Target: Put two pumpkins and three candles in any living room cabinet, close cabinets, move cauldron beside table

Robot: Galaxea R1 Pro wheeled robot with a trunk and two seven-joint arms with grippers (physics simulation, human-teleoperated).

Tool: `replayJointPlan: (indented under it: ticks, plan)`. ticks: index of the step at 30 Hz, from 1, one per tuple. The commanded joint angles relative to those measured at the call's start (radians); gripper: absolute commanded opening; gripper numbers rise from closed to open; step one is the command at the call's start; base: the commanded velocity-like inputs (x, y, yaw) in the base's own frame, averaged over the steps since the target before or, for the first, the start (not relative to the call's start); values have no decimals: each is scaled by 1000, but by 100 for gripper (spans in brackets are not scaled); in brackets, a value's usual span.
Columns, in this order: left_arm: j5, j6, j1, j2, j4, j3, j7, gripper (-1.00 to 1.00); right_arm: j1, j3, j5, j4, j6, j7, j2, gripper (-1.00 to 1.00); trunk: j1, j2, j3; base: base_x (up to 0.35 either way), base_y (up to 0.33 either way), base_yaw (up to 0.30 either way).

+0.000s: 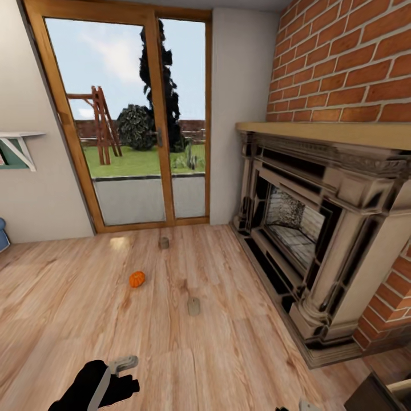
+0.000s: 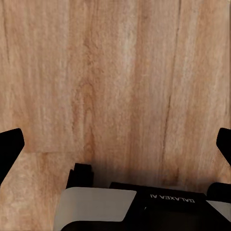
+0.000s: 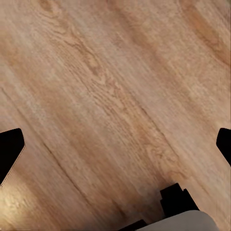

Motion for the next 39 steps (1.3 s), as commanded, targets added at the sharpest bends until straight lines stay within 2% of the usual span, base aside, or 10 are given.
replayJointPlan:
  ticks: [1,35,39]
  plan:
    - [0,0,0,0,0,0,0,100,0,0,0,0,0,0,0,100,0,0,0,226,0,0]
    - [0,0,0,0,0,1,0,100,0,0,1,-1,0,1,3,100,0,0,0,226,0,1]
    - [0,0,0,0,0,1,0,100,0,-1,1,-2,2,1,4,100,0,0,0,227,0,144]
